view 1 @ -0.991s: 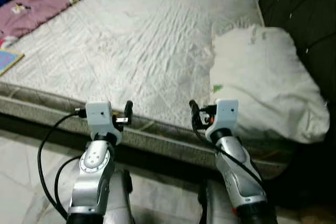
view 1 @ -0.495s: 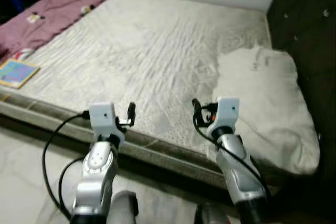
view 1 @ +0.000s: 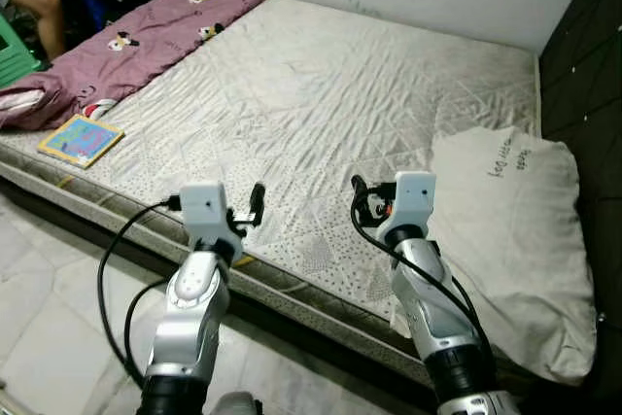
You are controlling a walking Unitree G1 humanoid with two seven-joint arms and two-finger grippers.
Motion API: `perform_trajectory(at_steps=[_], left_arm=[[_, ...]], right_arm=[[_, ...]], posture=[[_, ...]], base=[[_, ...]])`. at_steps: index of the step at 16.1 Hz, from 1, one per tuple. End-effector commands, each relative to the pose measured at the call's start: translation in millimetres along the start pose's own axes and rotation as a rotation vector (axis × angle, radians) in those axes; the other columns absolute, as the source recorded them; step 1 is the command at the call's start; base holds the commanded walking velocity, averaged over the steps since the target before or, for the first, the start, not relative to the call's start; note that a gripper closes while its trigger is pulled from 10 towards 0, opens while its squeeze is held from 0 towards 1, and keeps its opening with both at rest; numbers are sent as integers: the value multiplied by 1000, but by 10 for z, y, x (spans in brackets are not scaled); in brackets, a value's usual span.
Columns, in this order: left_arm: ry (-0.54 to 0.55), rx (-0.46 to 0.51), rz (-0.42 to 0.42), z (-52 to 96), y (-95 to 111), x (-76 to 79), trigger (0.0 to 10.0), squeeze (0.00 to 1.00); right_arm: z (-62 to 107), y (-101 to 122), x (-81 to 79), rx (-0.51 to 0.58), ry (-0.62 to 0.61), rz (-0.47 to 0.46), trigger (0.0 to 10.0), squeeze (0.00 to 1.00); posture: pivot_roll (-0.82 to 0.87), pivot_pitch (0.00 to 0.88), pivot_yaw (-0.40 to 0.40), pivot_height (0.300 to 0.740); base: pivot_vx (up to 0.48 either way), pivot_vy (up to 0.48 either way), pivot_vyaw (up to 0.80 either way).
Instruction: Clean up the room
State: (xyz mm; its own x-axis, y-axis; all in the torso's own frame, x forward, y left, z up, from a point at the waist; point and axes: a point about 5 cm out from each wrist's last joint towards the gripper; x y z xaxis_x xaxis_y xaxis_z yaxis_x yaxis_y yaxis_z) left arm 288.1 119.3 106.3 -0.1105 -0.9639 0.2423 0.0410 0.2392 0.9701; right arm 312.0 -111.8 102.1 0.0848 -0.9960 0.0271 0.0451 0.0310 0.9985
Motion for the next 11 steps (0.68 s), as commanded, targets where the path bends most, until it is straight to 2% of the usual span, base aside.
perform_trajectory(at_steps=[1,4,8,11], left_arm=[[16,4,-8,-6,-3,3,10000,0],[19,2,-1,11,-15,-41,10000,0],[16,12,0,-27,13,-37,10000,0],[14,16,7,-40,19,-15,10000,0]], right_arm=[[-6,-18,27,-6,-13,0,10000,0],[7,-89,18,-31,-28,4,10000,0],[-40,-73,-12,-35,-22,-6,10000,0],[-74,-61,-22,-38,-21,-12,10000,0]], posture=[[74,0,-11,740],[77,0,-7,740],[76,0,-13,740],[76,0,-20,740]], base=[[0,0,0],[0,0,0],[0,0,0],[0,0,-800]])
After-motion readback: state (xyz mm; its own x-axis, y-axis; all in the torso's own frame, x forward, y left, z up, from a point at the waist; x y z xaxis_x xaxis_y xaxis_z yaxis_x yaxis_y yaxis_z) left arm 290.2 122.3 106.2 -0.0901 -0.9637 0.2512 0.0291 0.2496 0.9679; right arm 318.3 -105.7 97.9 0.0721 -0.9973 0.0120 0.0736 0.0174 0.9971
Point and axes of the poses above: a point about 5 cm out from each wrist's last joint towards the gripper, its own z axis pointing back from the gripper into the wrist, its own y axis along the axis of the wrist's last joint, x = y × z, and after that the axes turned 5 degrees about z, right-handed
